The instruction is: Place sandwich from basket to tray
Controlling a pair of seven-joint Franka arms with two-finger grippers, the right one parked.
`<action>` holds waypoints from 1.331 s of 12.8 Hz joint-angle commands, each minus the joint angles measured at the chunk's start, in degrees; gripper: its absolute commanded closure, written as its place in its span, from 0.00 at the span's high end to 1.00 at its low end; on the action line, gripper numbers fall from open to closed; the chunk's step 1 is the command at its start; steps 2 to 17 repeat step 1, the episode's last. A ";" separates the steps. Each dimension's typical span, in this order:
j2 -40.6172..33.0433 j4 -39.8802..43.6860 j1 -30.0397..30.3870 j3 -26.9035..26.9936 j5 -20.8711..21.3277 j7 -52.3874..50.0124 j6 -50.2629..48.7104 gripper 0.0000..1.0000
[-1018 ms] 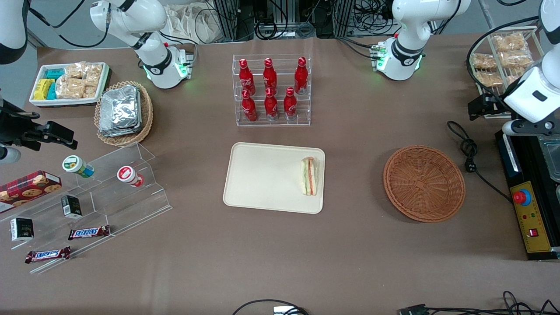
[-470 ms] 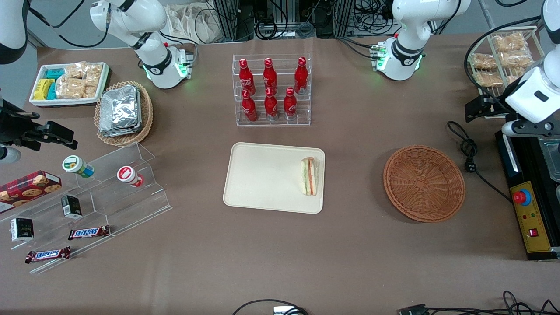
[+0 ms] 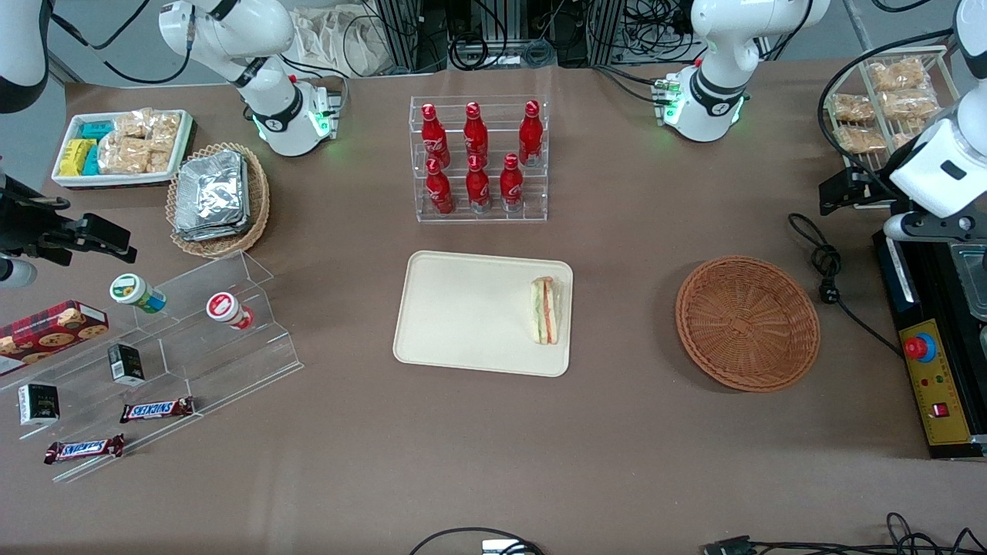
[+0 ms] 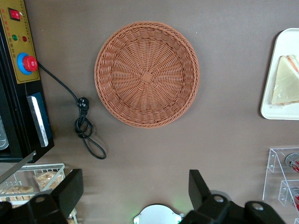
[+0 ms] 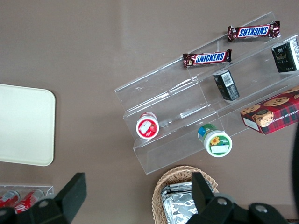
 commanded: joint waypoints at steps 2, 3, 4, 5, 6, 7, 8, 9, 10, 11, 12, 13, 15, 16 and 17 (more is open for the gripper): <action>-1.33 -1.37 0.51 -0.11 -0.77 -0.53 0.61 1.00; -1.33 -1.37 0.51 -0.11 -0.77 -0.53 0.61 1.00; -1.33 -1.37 0.51 -0.11 -0.77 -0.53 0.61 1.00; -1.33 -1.37 0.51 -0.11 -0.77 -0.53 0.61 1.00; -1.33 -1.37 0.51 -0.11 -0.77 -0.53 0.61 1.00; -1.33 -1.37 0.51 -0.11 -0.77 -0.53 0.61 1.00; -1.33 -1.37 0.51 -0.11 -0.77 -0.53 0.61 1.00; -1.33 -1.37 0.51 -0.11 -0.77 -0.53 0.61 1.00; -1.33 -1.37 0.51 -0.11 -0.77 -0.53 0.61 1.00; -1.33 -1.37 0.51 -0.11 -0.77 -0.53 0.61 1.00; -1.33 -1.37 0.51 -0.11 -0.77 -0.53 0.61 1.00; -1.33 -1.37 0.51 -0.11 -0.77 -0.53 0.61 1.00; -1.33 -1.37 0.51 -0.11 -0.77 -0.53 0.61 1.00; -1.33 -1.37 0.51 -0.11 -0.77 -0.53 0.61 1.00; -1.33 -1.37 0.51 -0.11 -0.77 -0.53 0.61 1.00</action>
